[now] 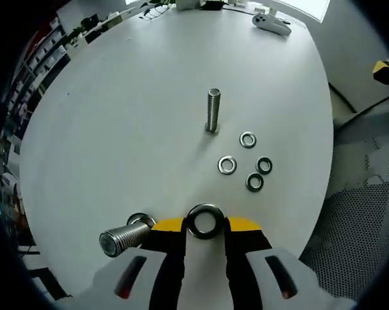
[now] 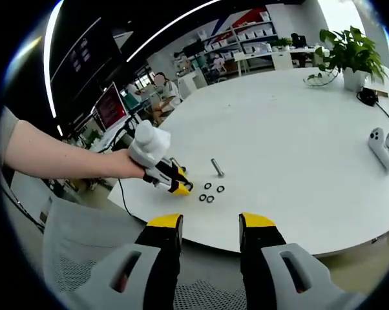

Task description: Place the washer onto the threaded stud by aligning its center hole with the stud, sliding it down to the base, and recovering from edge contact or off-axis alignment until the washer reaches the visible bottom stop.

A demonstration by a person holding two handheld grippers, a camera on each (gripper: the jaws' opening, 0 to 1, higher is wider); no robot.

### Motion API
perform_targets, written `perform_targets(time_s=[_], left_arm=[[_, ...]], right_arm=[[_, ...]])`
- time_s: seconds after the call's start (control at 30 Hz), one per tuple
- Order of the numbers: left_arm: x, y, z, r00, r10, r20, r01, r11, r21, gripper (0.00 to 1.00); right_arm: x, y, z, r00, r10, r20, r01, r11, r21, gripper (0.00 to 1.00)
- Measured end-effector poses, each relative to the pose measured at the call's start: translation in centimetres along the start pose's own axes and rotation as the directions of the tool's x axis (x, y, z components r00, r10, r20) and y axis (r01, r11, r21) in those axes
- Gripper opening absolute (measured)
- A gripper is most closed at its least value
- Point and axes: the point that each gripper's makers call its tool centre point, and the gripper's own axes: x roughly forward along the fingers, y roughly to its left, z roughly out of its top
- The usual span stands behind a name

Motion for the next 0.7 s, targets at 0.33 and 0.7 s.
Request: perform_targets(time_s=[0.33, 0.7], left_arm=[[-0.2, -0.6, -1.0, 0.999, -0.016, -0.037, 0.017, 0.999, 0.029, 0.21], [-0.2, -0.8, -1.3, 0.997, -0.043, -0.064, 0.048, 0.995, 0.082, 0.23]], right_arm=[[0.0, 0.2, 0.0, 1.000, 0.009, 0.001, -0.009, 1.000, 0.001, 0.37], [0.0, 0.4, 0.0, 1.000, 0.020, 0.000, -0.020, 1.000, 0.002, 0.37]])
